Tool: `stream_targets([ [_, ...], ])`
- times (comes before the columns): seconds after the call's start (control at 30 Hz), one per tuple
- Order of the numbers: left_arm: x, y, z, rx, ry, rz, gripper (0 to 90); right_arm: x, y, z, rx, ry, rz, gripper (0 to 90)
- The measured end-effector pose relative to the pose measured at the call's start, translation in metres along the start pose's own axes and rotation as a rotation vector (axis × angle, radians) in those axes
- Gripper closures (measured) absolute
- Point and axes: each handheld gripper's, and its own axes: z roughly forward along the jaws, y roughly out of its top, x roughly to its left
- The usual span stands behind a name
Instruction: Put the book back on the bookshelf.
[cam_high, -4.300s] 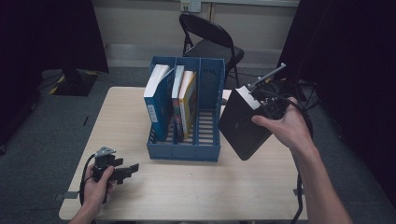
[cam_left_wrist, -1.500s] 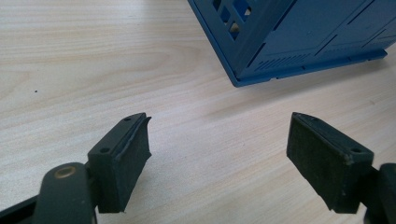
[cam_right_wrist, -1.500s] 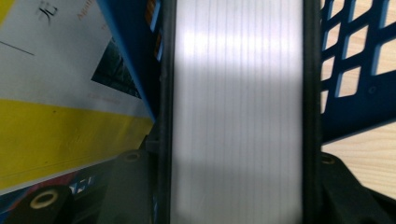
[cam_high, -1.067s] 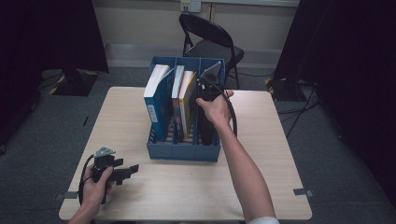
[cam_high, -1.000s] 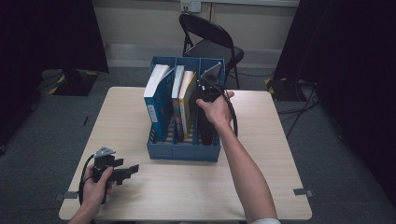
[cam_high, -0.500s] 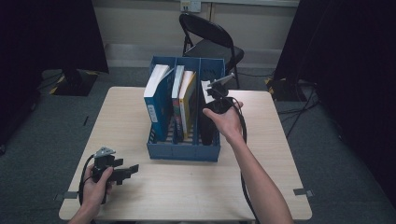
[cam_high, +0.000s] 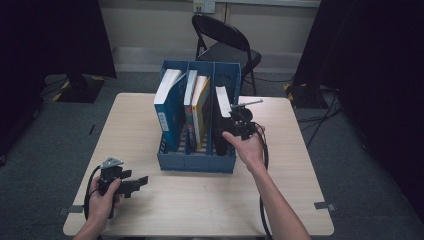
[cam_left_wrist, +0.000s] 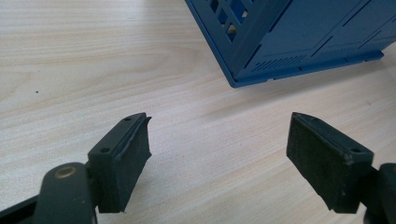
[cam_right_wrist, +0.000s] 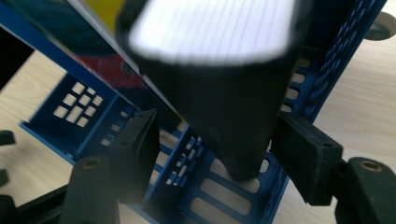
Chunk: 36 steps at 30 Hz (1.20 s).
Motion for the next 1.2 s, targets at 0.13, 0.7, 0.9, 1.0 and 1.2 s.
stream_targets([
  [0.13, 0.000, 0.000, 0.000, 0.000, 0.000, 0.003, 21.2, -0.001, -0.010, 0.000, -0.045, -0.009, -0.031, 37.6],
  [0.7, -0.001, 0.000, 0.002, 0.005, 0.002, 0.003, 21.1, -0.007, -0.034, 0.021, -0.103, -0.033, -0.076, 49.7],
  [0.9, 0.000, 0.000, 0.001, -0.001, -0.002, -0.004, 21.1, 0.003, -0.028, 0.028, -0.101, -0.049, -0.099, 48.0],
  [1.0, 0.001, 0.000, 0.001, -0.005, 0.001, -0.006, 21.1, 0.006, -0.024, 0.031, -0.098, -0.054, -0.106, 47.3],
  [1.2, 0.003, 0.002, 0.003, -0.004, -0.002, -0.014, 21.2, 0.003, -0.018, 0.037, -0.110, -0.052, -0.102, 47.2],
])
